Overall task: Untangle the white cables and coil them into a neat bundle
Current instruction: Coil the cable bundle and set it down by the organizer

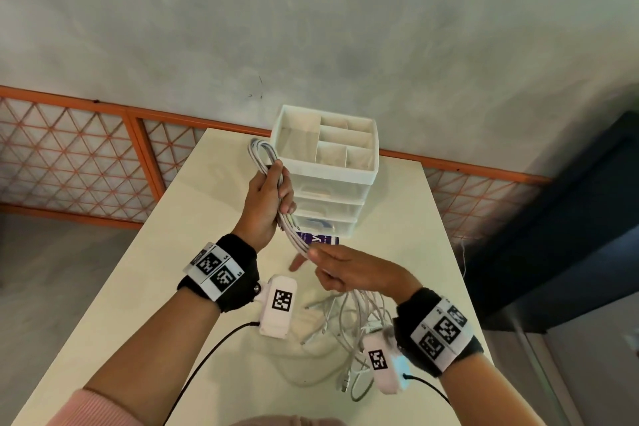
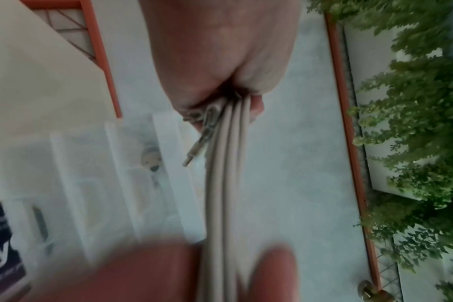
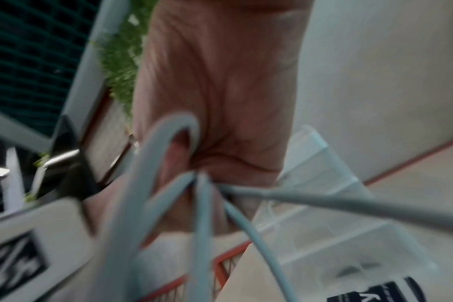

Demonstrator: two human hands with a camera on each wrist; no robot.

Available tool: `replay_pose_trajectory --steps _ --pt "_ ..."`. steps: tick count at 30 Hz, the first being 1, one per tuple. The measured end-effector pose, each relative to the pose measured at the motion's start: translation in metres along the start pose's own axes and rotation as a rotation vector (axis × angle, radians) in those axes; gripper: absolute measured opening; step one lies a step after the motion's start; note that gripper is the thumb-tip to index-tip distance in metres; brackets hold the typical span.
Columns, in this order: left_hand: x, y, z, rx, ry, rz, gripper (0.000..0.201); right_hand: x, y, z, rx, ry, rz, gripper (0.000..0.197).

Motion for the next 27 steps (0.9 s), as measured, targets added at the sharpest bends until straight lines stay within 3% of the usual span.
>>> replay_pose_trajectory --steps 3,8,14,19,22,25,27 --pt "-0.006 -0.001 -0.013 0.029 -0.064 0.065 0.036 -0.015 0.017 -0.014 0.024 0.050 0.039 0.041" --pt "0.011 0.014 -0.009 0.062 -0.383 0.275 0.029 -0.058 0.033 -0.009 0.017 0.035 -0.133 0.035" --pt "0.045 0.027 -0.003 0.023 -0.510 0.411 0.027 -0.083 0.031 0.033 -0.104 0.110 -0.320 0.033" --pt "0.042 0.025 -0.017 0.136 -0.520 0.290 0.027 -0.087 0.039 0.051 -0.125 0.146 -0.260 0.022" --pt "0.028 0.024 -0.025 0.193 -0.445 0.164 0.027 -0.083 0.040 0.042 -0.075 0.181 -0.193 0.032" --pt "0.028 0.026 -0.026 0.200 -0.472 0.158 0.026 -0.078 0.039 0.038 -0.065 0.186 -0.182 0.045" --pt "0.032 0.027 -0.023 0.170 -0.501 0.188 0.026 -0.081 0.040 0.043 -0.075 0.172 -0.211 0.037"
Point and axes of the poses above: each hand's wrist, its own y-axis away from the middle knuckle, its own x-axis out of the palm, z = x × y, the point moved 10 cm from there along -y, towards the middle knuckle, and after that the axes turned 8 degrees about -y, right-handed, at the moved point
